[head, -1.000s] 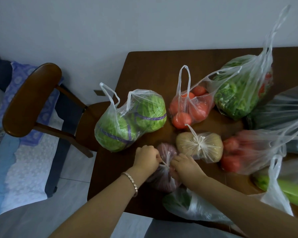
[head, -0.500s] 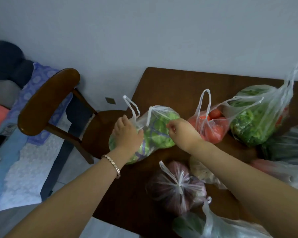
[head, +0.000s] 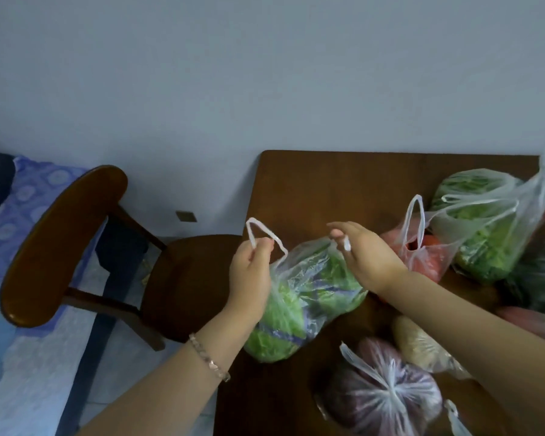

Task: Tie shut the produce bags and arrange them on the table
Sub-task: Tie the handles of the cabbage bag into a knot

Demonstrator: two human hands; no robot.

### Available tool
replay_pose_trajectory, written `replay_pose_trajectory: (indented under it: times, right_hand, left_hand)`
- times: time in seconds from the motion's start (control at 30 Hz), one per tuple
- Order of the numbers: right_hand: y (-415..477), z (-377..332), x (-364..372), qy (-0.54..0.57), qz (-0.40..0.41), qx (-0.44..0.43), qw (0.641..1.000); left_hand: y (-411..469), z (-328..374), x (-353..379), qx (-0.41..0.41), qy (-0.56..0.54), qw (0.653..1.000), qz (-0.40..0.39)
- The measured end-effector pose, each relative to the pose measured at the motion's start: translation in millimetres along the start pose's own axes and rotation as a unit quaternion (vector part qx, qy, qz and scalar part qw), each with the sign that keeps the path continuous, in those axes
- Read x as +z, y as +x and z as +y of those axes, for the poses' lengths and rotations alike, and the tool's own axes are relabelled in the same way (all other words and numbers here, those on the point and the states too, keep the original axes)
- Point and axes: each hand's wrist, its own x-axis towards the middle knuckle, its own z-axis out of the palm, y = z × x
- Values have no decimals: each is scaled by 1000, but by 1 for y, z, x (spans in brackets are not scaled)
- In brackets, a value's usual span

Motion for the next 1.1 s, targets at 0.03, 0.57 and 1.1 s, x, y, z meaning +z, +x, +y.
replay_pose_trajectory:
  times: [0.03,0.57,1.1]
  right_hand:
    - [-2,1,-5,-1,4,8,1000]
    - [-24,-4,-29,39,115,-41,992]
    - [-28,-2,9,461,19,134,877]
  left_hand:
    - [2,8,0,5,-30,999,14]
    - [-4,34,1,66,17,998,4]
    - [-25,11,38,-21,-85,995,-50]
